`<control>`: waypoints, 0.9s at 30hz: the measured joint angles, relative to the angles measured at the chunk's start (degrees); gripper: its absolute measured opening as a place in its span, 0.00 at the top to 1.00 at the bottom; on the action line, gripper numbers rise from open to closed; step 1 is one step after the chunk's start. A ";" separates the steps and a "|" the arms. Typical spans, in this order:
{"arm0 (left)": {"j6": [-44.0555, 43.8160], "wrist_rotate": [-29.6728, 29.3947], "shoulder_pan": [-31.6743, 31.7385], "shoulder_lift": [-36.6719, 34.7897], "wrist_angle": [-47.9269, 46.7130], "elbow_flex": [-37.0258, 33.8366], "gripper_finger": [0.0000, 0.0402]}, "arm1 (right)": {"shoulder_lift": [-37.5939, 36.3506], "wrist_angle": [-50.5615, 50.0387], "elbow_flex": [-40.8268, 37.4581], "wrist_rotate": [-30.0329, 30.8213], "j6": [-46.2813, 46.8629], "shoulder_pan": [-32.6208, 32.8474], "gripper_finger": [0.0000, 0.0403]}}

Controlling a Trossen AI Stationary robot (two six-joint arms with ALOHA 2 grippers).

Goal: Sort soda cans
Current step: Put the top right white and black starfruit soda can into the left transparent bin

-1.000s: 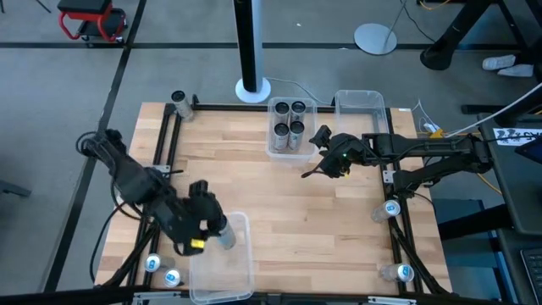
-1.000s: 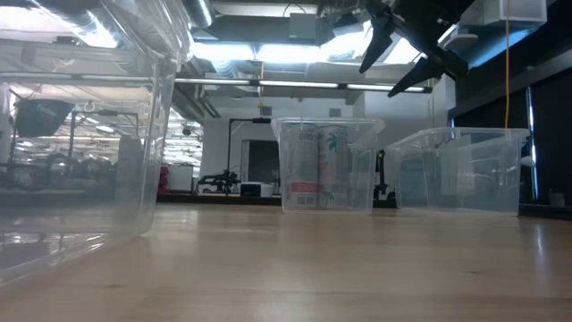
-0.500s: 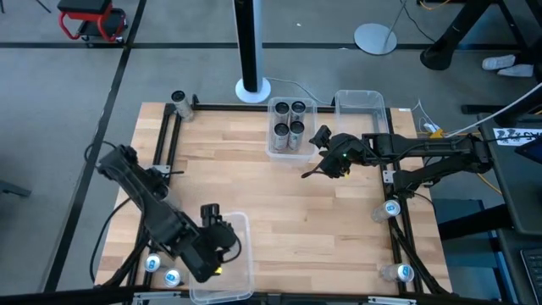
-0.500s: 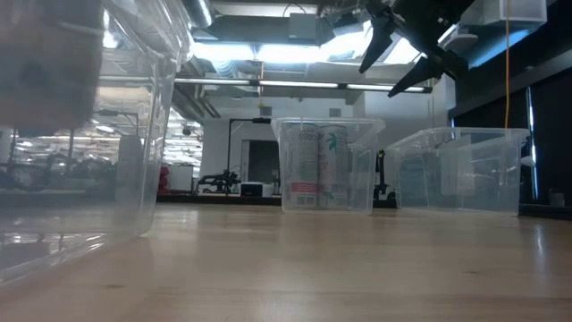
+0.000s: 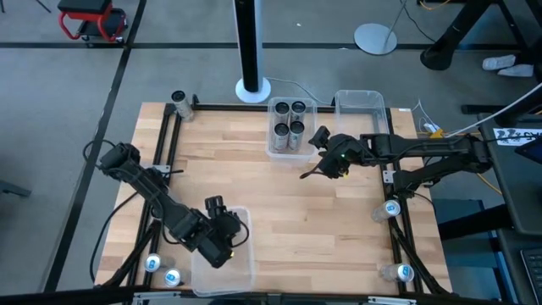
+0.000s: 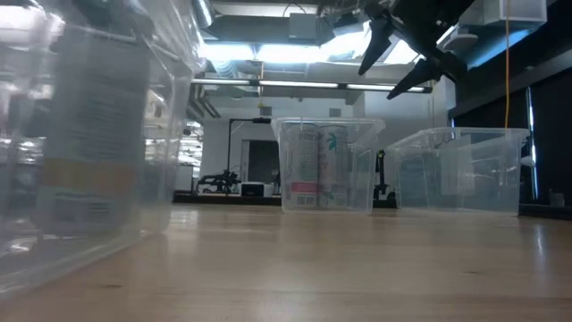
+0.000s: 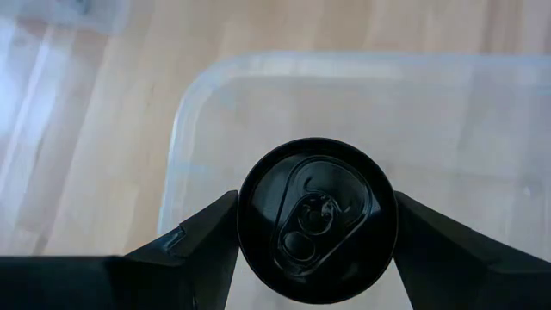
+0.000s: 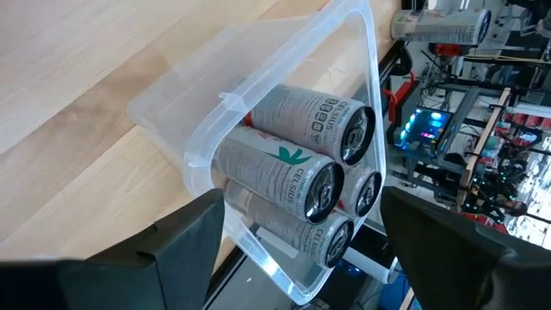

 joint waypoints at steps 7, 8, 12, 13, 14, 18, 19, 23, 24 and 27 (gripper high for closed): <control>3.15 -0.74 1.59 0.00 2.96 -0.99 0.39 | 1.02 0.00 0.00 0.00 0.00 0.01 0.22; 3.22 -1.30 1.73 -0.01 2.88 -0.99 0.39 | 1.14 0.05 0.00 -0.01 -0.02 0.01 0.22; 4.43 -3.04 2.64 -0.31 1.54 -1.14 0.38 | 1.17 0.09 0.00 0.00 -0.17 0.02 0.22; 4.55 -3.65 3.01 -0.31 1.00 -1.18 0.38 | 1.17 0.07 0.00 -0.02 -0.17 0.02 0.22; 4.89 -4.38 3.34 -0.27 0.30 -1.25 0.38 | 1.17 0.05 0.00 -0.02 -0.19 0.02 0.22; 5.65 -6.09 4.68 -0.24 -2.34 -1.30 0.39 | 1.17 0.01 0.00 0.00 -0.37 0.01 0.22; 5.83 -6.76 4.99 -0.22 -3.17 -1.45 0.39 | 1.17 0.01 0.00 -0.01 -0.43 0.01 0.22; 8.49 -9.25 6.92 -1.70 -3.40 -4.62 0.39 | 1.17 0.37 0.00 -0.02 -1.37 0.02 0.22; 8.69 -9.42 7.62 -2.45 -3.22 -5.74 0.39 | 1.17 0.41 0.00 0.00 -1.46 0.00 0.22; 9.06 -10.51 10.05 -5.39 -1.91 -9.83 0.39 | 1.17 0.44 0.00 0.00 -1.49 0.02 0.22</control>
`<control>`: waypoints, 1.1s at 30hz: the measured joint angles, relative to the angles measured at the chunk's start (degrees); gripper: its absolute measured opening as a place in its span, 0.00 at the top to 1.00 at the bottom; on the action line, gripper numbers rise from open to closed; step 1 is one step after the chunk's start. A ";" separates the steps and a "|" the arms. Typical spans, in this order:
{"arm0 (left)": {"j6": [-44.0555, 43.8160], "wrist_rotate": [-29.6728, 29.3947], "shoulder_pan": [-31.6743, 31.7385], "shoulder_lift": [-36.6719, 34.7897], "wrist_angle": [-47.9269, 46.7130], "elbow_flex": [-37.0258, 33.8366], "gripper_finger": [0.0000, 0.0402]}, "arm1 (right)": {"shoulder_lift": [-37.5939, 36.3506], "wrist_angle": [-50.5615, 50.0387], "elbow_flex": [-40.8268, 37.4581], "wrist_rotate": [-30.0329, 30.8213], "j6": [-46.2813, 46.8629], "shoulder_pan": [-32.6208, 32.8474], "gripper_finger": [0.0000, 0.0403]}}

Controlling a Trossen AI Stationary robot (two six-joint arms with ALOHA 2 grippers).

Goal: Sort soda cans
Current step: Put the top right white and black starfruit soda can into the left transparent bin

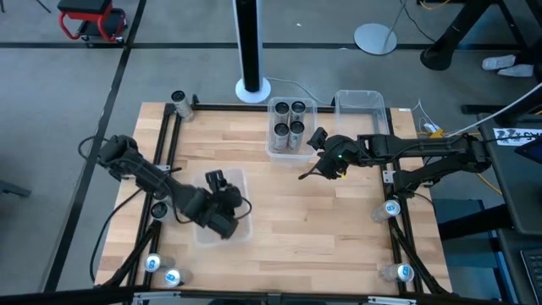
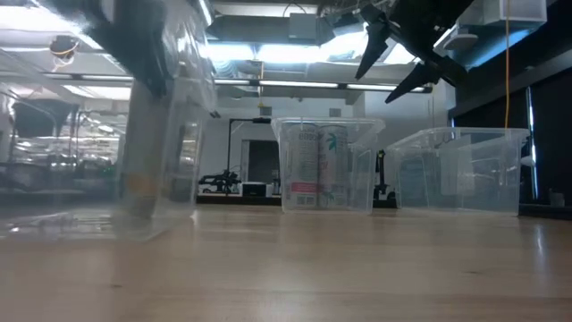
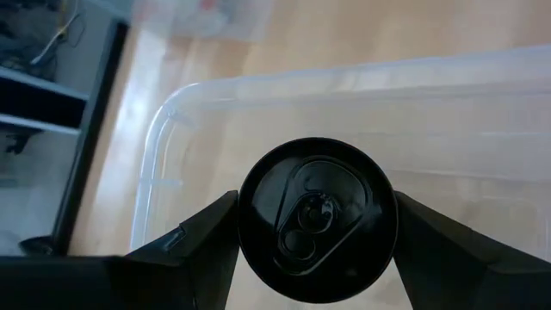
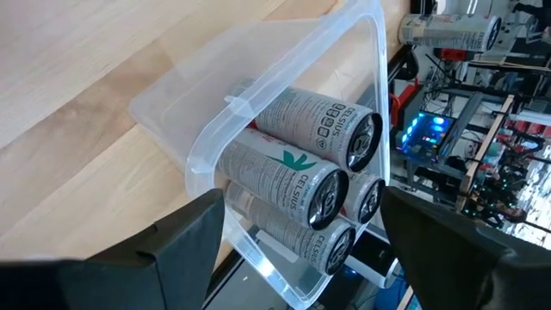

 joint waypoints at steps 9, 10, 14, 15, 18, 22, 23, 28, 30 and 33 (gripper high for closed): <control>13.05 2.54 9.68 -12.81 12.95 -10.56 0.39 | 0.00 1.10 0.00 0.01 -0.20 -0.02 0.22; 14.87 2.55 11.23 -14.21 14.23 -11.78 0.39 | 0.00 1.12 0.00 0.02 -0.20 -0.02 0.22; 22.03 5.29 18.50 -19.09 21.72 -17.55 0.39 | 0.00 1.09 0.00 0.02 -0.22 -0.02 0.22; 23.78 6.19 20.47 -19.92 24.19 -18.92 0.39 | 0.00 1.10 0.00 0.00 -0.21 -0.02 0.22; 28.93 10.55 26.35 -21.71 29.51 -21.50 0.39 | 0.00 1.11 0.00 0.02 -0.22 -0.02 0.22; 35.77 15.86 33.55 -22.00 33.86 -22.28 0.39 | 0.00 1.12 0.00 0.02 -0.22 -0.02 0.22; 37.60 17.00 35.18 -21.97 34.72 -22.32 0.39 | 0.00 1.13 0.00 0.02 -0.22 -0.02 0.22; 44.28 23.43 43.22 -21.87 37.69 -22.42 0.39 | 0.00 1.14 0.00 0.02 -0.22 -0.02 0.22; 46.37 24.90 46.26 -21.84 38.27 -22.43 0.39 | 0.00 1.11 0.00 0.02 -0.22 -0.02 0.22; 49.59 26.85 50.35 -21.76 38.93 -22.45 0.39 | 0.00 1.14 0.00 0.02 -0.24 -0.02 0.22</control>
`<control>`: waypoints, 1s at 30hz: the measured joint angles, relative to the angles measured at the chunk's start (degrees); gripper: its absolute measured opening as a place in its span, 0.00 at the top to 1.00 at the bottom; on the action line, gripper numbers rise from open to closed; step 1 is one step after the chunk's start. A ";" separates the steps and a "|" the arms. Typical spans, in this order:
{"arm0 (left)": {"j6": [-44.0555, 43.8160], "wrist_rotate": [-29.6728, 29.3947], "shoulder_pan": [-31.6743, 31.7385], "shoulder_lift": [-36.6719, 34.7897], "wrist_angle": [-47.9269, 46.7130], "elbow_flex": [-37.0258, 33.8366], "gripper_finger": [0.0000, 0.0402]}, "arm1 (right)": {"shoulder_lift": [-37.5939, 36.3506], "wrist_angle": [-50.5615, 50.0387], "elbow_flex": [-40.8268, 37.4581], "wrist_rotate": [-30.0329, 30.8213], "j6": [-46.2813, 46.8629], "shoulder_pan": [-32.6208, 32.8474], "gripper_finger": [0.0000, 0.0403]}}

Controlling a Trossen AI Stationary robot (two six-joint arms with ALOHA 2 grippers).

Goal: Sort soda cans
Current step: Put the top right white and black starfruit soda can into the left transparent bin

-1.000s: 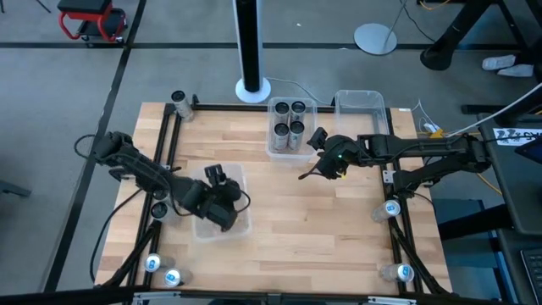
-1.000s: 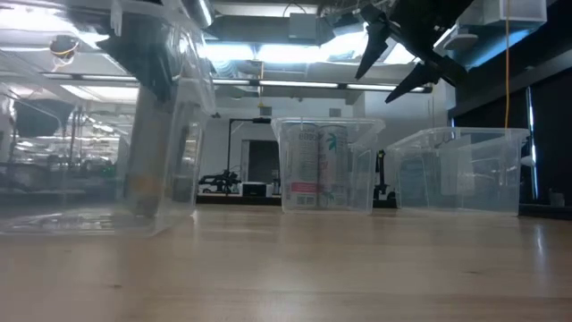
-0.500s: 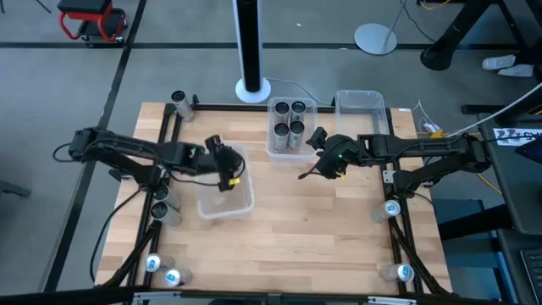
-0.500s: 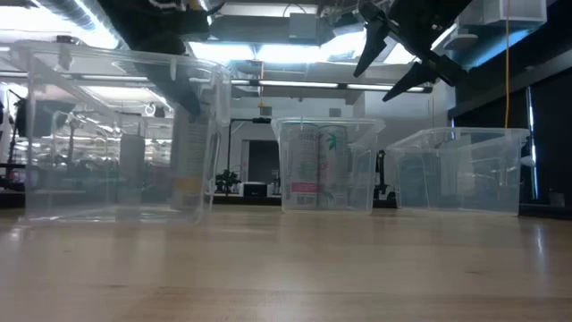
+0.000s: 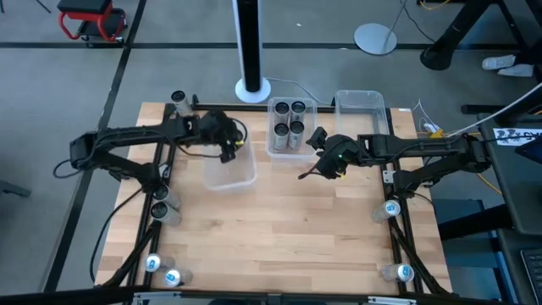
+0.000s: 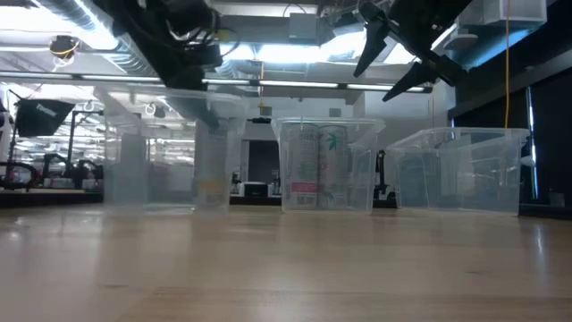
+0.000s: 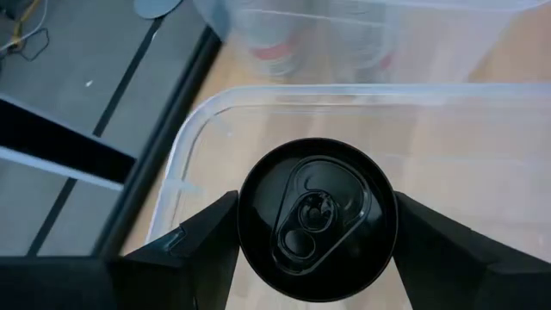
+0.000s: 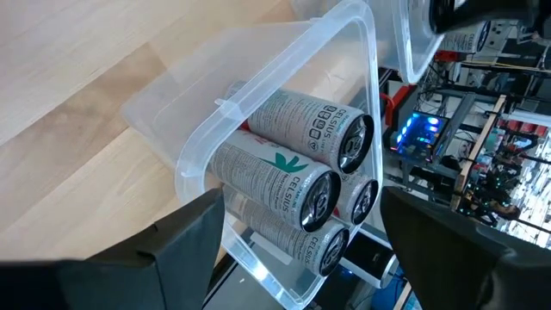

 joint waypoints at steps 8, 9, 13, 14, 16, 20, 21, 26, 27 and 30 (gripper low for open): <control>9.81 4.98 8.06 1.75 4.57 0.00 0.39 | 0.00 0.24 0.00 0.00 -0.02 0.00 0.22; 11.01 5.38 8.80 2.34 5.39 0.00 0.38 | 0.00 0.24 0.00 0.00 -0.02 0.00 0.22; 15.78 6.92 11.33 4.85 9.65 0.10 0.38 | 0.00 0.33 0.00 0.00 -0.04 0.00 0.22; 16.47 7.16 11.83 5.42 10.33 0.21 0.38 | 0.00 0.41 0.00 0.00 -0.04 0.00 0.22; 16.35 7.21 12.76 6.37 10.96 0.84 0.38 | 0.00 0.45 0.00 0.00 -0.04 0.00 0.22; 15.36 7.13 14.33 7.16 12.27 1.20 0.37 | 0.00 0.46 0.00 0.00 -0.04 -0.01 0.22; 15.24 7.02 14.69 7.22 12.63 1.22 0.37 | 0.00 0.46 0.00 0.00 -0.04 0.00 0.22; 15.84 6.80 15.60 7.26 13.90 1.22 0.32 | 0.00 0.48 0.00 0.00 -0.04 0.00 0.22; 15.55 6.64 15.76 7.26 14.24 1.20 0.31 | 0.00 0.46 0.00 0.00 -0.04 0.00 0.22; 13.12 4.91 15.88 7.21 16.71 1.25 0.28 | 0.00 0.47 0.00 0.00 -0.04 0.00 0.22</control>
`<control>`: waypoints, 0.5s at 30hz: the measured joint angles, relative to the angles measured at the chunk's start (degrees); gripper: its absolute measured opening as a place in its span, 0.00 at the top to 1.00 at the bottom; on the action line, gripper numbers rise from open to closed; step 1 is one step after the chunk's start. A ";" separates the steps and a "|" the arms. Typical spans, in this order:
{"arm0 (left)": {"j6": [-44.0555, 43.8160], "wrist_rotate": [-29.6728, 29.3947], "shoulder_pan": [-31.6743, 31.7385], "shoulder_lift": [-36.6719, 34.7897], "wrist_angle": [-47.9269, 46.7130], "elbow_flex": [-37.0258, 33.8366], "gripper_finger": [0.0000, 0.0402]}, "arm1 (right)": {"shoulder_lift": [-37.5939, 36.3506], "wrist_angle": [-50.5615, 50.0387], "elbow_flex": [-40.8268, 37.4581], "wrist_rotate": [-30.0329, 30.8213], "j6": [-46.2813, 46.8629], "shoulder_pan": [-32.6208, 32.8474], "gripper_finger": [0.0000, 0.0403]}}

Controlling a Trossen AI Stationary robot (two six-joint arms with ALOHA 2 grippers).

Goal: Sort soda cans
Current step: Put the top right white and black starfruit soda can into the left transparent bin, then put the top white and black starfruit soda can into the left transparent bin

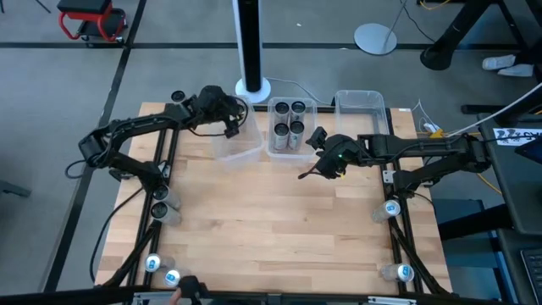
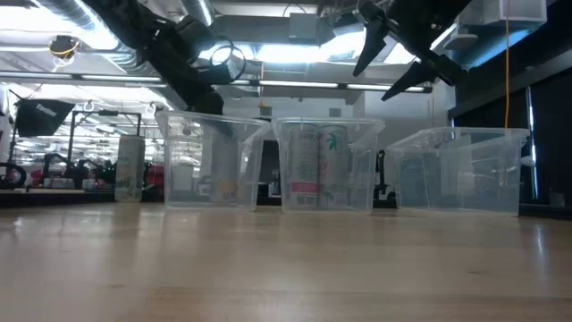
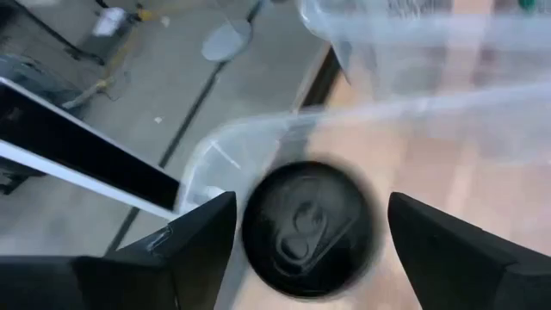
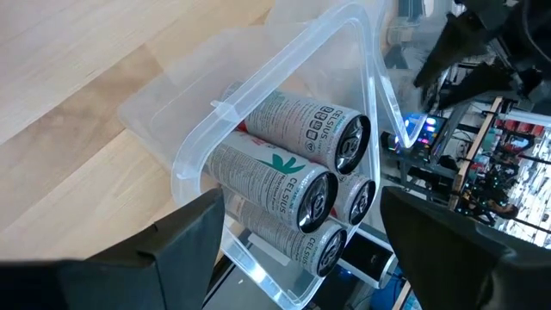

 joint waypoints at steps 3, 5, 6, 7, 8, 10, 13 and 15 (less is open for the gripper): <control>-0.36 -0.22 0.00 -0.14 0.44 0.08 0.27 | 0.00 0.01 0.00 0.00 0.00 -0.02 0.22; -0.11 -0.22 0.00 -0.12 0.23 0.08 0.27 | 0.00 0.01 0.00 0.00 0.00 0.00 0.22; -0.15 -0.22 -0.02 -0.12 0.30 0.08 0.27 | 0.00 -0.01 0.00 0.00 0.00 -0.02 0.22; -0.30 -0.22 -0.02 -0.12 0.30 0.08 0.27 | 0.00 -0.01 0.00 0.00 0.00 -0.02 0.22; -0.50 -0.22 -0.02 -0.18 0.16 0.08 0.27 | 0.00 -0.01 0.00 0.00 0.00 -0.01 0.22; -1.54 -0.21 -0.04 -0.45 -0.04 0.08 0.26 | 0.00 -0.01 0.00 0.00 -0.14 -0.02 0.22; -2.89 -0.34 -0.34 -1.00 -0.92 0.58 0.26 | 0.00 -0.01 0.00 0.00 -0.37 0.00 0.22; -4.35 -0.79 -0.95 -1.55 -2.78 1.61 0.26 | 0.00 -0.03 0.00 0.00 -0.39 0.00 0.22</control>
